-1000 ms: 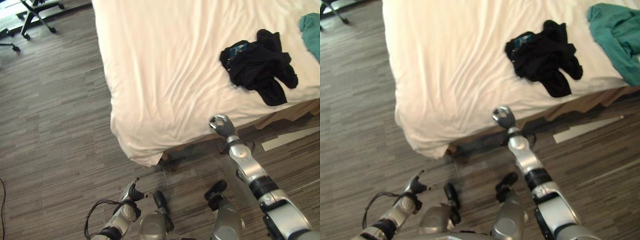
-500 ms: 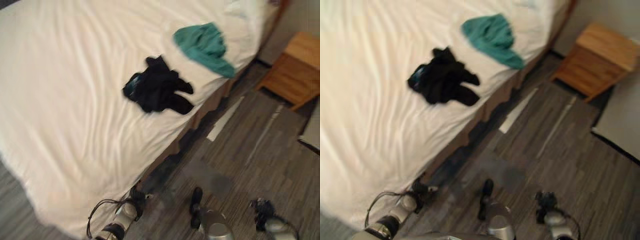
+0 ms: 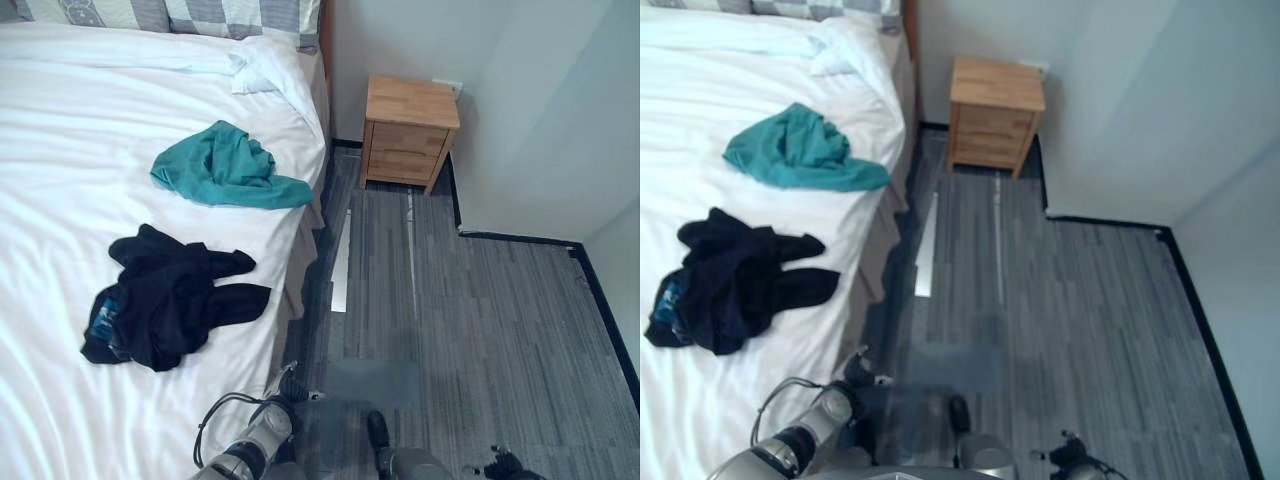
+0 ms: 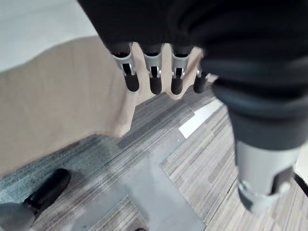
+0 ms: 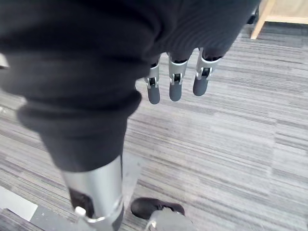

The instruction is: Tidy up the quilt and then pick up the clothes from the bed and put them into the laundry hamper.

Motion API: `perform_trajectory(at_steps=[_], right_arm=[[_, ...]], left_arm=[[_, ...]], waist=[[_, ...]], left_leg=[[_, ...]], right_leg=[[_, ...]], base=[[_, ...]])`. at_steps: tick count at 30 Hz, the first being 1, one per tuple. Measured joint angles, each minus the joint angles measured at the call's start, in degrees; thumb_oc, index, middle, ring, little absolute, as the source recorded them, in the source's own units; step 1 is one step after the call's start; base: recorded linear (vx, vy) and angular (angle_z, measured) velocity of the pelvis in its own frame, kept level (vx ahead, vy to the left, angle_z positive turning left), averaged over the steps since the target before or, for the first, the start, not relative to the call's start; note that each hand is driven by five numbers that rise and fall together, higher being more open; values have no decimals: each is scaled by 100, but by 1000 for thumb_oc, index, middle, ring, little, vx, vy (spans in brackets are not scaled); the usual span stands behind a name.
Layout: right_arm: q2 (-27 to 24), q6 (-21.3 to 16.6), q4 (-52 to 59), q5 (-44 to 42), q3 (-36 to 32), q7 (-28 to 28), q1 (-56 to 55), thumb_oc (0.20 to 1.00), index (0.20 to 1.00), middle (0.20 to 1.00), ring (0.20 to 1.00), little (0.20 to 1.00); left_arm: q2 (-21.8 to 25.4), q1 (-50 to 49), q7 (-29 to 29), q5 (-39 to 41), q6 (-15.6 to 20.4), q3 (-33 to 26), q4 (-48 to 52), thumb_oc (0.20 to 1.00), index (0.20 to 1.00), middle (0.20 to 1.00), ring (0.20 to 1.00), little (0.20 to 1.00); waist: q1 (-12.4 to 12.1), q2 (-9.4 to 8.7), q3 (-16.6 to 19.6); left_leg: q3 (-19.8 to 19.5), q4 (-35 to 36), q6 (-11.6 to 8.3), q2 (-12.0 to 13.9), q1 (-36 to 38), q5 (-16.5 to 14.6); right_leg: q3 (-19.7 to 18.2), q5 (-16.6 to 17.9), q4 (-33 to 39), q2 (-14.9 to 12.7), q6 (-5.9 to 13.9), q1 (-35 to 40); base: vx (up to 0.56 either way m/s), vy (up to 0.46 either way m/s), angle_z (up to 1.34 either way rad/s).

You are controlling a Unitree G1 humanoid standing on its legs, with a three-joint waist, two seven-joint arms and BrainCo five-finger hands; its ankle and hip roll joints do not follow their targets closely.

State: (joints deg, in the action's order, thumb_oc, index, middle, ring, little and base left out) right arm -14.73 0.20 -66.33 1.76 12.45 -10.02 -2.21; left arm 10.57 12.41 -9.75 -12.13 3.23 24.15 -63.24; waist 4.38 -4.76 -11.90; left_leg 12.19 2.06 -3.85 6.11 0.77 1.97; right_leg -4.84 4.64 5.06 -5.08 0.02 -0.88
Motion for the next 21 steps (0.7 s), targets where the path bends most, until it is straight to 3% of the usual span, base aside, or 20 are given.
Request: perform_trajectory(at_steps=[1,2,4,5,6,7,8,9,10,11,12,15,16,17,19,20,21], right_arm=[[77,-9,-11,9,-113,5,-148,1000,1000,1000,1000,1000],[153,-17,-12,11,-303,7,-247,1000,1000,1000,1000,1000],[186,24,-79,9,-362,19,-206,1000,1000,1000,1000,1000],[196,4,-26,6,-433,31,28,1000,1000,1000,1000,1000],[198,4,-52,4,-432,31,-34,1000,1000,1000,1000,1000],[189,-13,-142,-18,-512,22,96,1000,1000,1000,1000,1000],[192,-24,-171,-25,-512,20,150,1000,1000,1000,1000,1000],[192,-48,-96,-77,-535,13,84,1000,1000,1000,1000,1000],[189,-45,5,-93,-542,8,47,1000,1000,1000,1000,1000],[185,-11,-31,-202,-548,-3,-4,1000,1000,1000,1000,1000],[207,0,-73,-207,-616,-16,-49,1000,1000,1000,1000,1000],[247,23,-369,-215,-754,-4,-132,1000,1000,1000,1000,1000],[191,22,-424,-215,-748,-5,-175,1000,1000,1000,1000,1000],[101,-56,-412,-220,-767,-8,-143,1000,1000,1000,1000,1000],[222,-38,-404,-244,-736,7,-87,1000,1000,1000,1000,1000],[214,-89,-316,-250,-787,2,-158,1000,1000,1000,1000,1000],[69,-98,-193,-296,-797,5,-131,1000,1000,1000,1000,1000]], left_arm=[[42,-131,-5,-17,-4,5,29,1000,1000,1000,1000,1000],[64,-151,32,-46,-11,23,-19,1000,1000,1000,1000,1000],[-81,-261,109,-46,8,69,18,1000,1000,1000,1000,1000],[-178,-289,115,-46,-7,90,14,1000,1000,1000,1000,1000],[-187,-310,116,-47,-4,86,20,1000,1000,1000,1000,1000],[-174,-357,115,-78,2,86,7,1000,1000,1000,1000,1000],[-169,-342,115,-134,0,68,-81,1000,1000,1000,1000,1000],[-115,-280,114,-231,-20,57,-94,1000,1000,1000,1000,1000],[-97,-254,104,-275,-43,25,-72,1000,1000,1000,1000,1000],[-56,-143,109,-320,-90,-36,-265,1000,1000,1000,1000,1000],[-25,-150,116,-454,-91,-39,-358,1000,1000,1000,1000,1000],[25,-326,134,-723,-126,57,-558,1000,1000,1000,1000,1000],[18,-427,160,-795,-134,62,-584,1000,1000,1000,1000,1000],[67,-624,194,-900,-150,43,-444,1000,1000,1000,1000,1000],[153,-677,214,-920,-156,-301,-545,1000,1000,1000,1000,1000],[202,-790,201,-889,-193,-521,-433,1000,1000,1000,1000,1000],[281,-1023,163,-873,-109,-655,-75,1000,1000,1000,1000,1000]], waist=[[39,-25,39],[65,-14,-5],[116,380,-146],[208,539,-362],[252,554,-370],[311,584,-421],[376,623,-431],[648,562,-469],[703,491,-489],[783,406,-519],[807,387,-545],[813,414,-492],[819,565,-457],[806,933,-432],[849,795,-382],[789,665,-139],[640,564,-106]], left_leg=[[4,107,95,-144,105,-55],[-41,222,166,-253,255,-83],[146,258,282,-183,519,4],[324,280,445,-37,751,-15],[284,277,503,-74,818,-135],[272,303,450,-46,933,-370],[253,303,425,4,911,-396],[88,271,427,-4,831,-406],[60,264,441,-36,790,-457],[-45,282,398,-73,748,-516],[-19,264,272,-73,808,-616],[244,301,-147,96,1215,-1013],[272,302,-294,205,1403,-1155],[250,-145,-574,533,1585,-1031],[358,-1762,-995,863,1133,-1056],[-4,-4327,-1186,1003,142,-660],[-389,-5898,-1100,768,-539,953]], right_leg=[[211,-11,-56,-148,-83,80],[381,184,-394,-282,348,4],[444,216,-1641,-143,608,-528],[1084,181,-2939,-282,624,-988],[1204,248,-3182,-339,639,-1110],[1201,-79,-4009,-258,736,-1635],[1232,-253,-3860,-173,770,-1701],[1290,-417,-3226,-50,803,-1848],[1340,-500,-2977,-18,770,-1936],[1638,-476,-1651,-33,754,-1906],[2185,-526,-1207,-208,748,-1872],[3532,-732,-1162,-525,708,-1750],[3637,-444,-1308,-417,617,-1698],[3622,-424,-1334,39,675,-1482],[3479,-379,-1070,227,480,-1099],[3407,-491,-858,378,264,-733],[3224,-606,-724,506,111,-480]], base=[[227,313,-2],[192,319,8],[264,371,-19],[402,323,-34],[472,248,-47],[261,64,-26],[448,49,5],[321,22,42],[728,30,58],[587,7,41],[777,28,39],[460,6,3],[834,-102,-39],[668,-134,-46],[398,-164,-36],[519,-134,-60],[491,-56,-80]])
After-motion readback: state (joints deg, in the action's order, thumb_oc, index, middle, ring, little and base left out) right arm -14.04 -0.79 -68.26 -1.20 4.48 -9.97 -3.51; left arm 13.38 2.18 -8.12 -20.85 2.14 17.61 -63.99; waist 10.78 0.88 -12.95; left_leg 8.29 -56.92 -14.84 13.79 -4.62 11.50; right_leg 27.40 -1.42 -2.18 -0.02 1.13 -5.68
